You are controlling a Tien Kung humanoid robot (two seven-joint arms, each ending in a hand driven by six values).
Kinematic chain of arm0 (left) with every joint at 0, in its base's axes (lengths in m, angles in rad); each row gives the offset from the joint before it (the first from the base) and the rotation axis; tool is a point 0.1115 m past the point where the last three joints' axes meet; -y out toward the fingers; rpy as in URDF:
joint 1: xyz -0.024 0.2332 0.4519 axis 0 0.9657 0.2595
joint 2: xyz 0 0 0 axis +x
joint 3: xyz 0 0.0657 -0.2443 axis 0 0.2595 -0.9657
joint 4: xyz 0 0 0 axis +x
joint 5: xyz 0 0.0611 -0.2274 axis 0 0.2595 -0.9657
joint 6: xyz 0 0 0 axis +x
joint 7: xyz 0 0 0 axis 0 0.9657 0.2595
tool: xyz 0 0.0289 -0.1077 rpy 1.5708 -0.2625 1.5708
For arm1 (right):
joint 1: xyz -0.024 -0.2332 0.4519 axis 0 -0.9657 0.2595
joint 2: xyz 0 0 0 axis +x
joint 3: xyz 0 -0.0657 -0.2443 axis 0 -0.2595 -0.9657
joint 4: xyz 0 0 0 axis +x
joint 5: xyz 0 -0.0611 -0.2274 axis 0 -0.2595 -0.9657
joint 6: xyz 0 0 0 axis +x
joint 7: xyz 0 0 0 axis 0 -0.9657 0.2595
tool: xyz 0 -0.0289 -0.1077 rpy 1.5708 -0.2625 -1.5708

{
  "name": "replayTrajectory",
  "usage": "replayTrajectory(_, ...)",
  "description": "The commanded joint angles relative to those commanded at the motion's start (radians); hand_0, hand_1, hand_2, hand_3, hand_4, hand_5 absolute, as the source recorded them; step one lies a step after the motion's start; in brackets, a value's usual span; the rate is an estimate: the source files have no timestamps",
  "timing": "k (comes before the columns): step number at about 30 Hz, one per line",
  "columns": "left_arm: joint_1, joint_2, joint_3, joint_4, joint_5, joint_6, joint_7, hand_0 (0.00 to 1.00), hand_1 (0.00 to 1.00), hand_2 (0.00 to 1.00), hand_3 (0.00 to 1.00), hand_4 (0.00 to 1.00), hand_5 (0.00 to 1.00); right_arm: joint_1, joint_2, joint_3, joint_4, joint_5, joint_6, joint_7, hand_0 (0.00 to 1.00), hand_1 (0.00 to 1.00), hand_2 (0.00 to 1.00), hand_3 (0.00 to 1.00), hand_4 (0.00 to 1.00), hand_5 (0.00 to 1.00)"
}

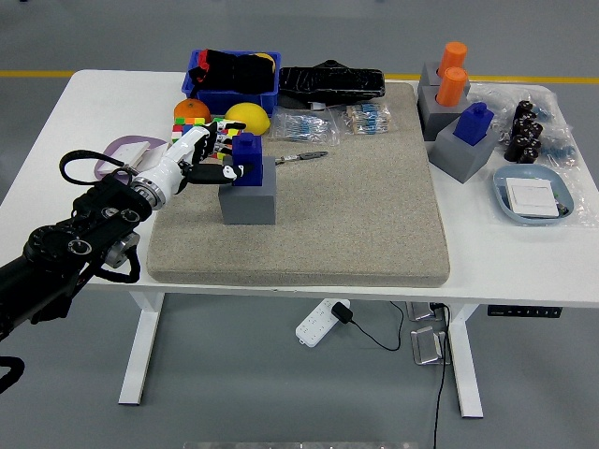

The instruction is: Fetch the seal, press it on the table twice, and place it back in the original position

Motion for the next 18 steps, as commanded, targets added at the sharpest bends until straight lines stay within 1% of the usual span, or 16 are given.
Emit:
replayTrajectory(1,0.000,-0.001,-0.001,0.000,-0.005,0.003,-0.004,0.852,0.528,0.438,0.819,0.553,0.002,0.000,0.000,0.000,0.000,0.000,0.000,0.000,0.758,0.675,0.667,0.616,0.771,0.492)
replayTrajectory(2,0.000,-0.001,-0.002,0.000,-0.010,0.004,-0.006,0.841,0.501,0.412,0.805,0.555,0.002,0.000,0.000,0.000,0.000,0.000,0.000,0.000,0.758,0.675,0.667,0.616,0.772,0.492)
replayTrajectory(8,0.003,0.000,-0.007,-0.007,-0.028,0.002,-0.017,0.841,0.501,0.412,0.805,0.555,0.002,-0.001,0.001,-0.001,0.000,0.000,-0.001,0.000,0.758,0.675,0.667,0.616,0.772,0.492)
replayTrajectory(9,0.003,0.001,-0.008,-0.008,-0.029,0.001,-0.017,0.840,0.508,0.412,0.801,0.534,0.002,-0.001,0.001,-0.001,0.000,0.000,-0.001,0.000,0.759,0.675,0.669,0.616,0.773,0.492)
replayTrajectory(13,0.006,0.006,-0.030,-0.014,-0.028,0.000,-0.019,0.840,0.508,0.412,0.801,0.534,0.002,-0.001,0.001,-0.001,0.000,0.000,-0.001,0.001,0.759,0.675,0.669,0.616,0.773,0.492)
replayTrajectory(18,0.012,0.022,-0.080,-0.036,-0.018,-0.002,-0.022,0.840,0.507,0.414,0.796,0.536,0.002,-0.002,0.001,0.002,0.000,-0.001,-0.001,0.001,0.759,0.675,0.668,0.616,0.773,0.492)
